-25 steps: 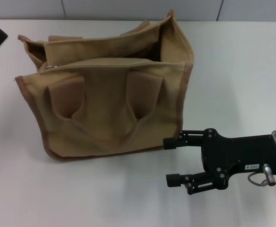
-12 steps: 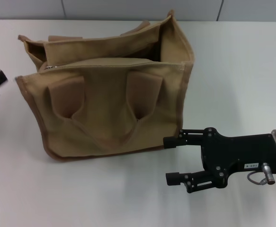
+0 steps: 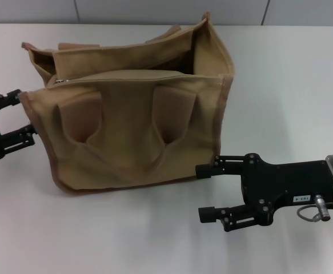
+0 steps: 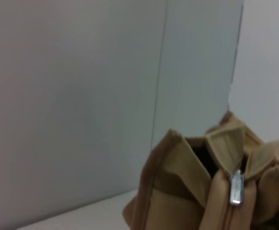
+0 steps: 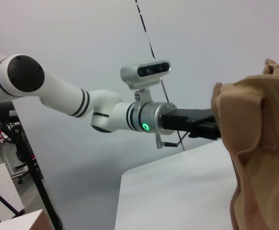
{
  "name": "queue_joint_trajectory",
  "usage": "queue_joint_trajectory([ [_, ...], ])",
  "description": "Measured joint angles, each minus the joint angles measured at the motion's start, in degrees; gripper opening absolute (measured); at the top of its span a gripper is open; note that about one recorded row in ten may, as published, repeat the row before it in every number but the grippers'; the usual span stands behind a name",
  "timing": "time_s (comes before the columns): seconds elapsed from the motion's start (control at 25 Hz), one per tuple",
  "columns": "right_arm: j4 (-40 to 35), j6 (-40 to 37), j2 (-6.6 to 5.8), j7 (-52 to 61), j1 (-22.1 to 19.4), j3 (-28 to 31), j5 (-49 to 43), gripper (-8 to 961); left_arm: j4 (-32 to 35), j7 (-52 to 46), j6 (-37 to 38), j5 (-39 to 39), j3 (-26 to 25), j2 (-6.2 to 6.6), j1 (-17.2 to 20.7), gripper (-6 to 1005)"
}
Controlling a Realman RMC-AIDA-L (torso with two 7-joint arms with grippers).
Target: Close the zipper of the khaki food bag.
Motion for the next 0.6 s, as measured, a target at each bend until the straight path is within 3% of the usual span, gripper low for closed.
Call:
queue_joint_trajectory([
  [0.2, 0.0, 0.0, 0.0, 0.7, 0.1, 0.0, 0.0, 820, 1.0, 4.0, -2.2, -0.1, -0.8, -1.31, -1.0, 823],
  [0.4, -0.1, 0.0, 0.0, 1.3, 0.3, 0.0, 0.1, 819, 1.4, 4.6, -4.7, -0.1, -1.1, -1.48, -2.0, 822],
  [0.6, 0.0, 0.0, 0.0, 1.4, 0.7, 0.0, 0.1, 819, 1.4, 7.2, -4.3, -2.4, -8.0, -3.05, -2.2, 822],
])
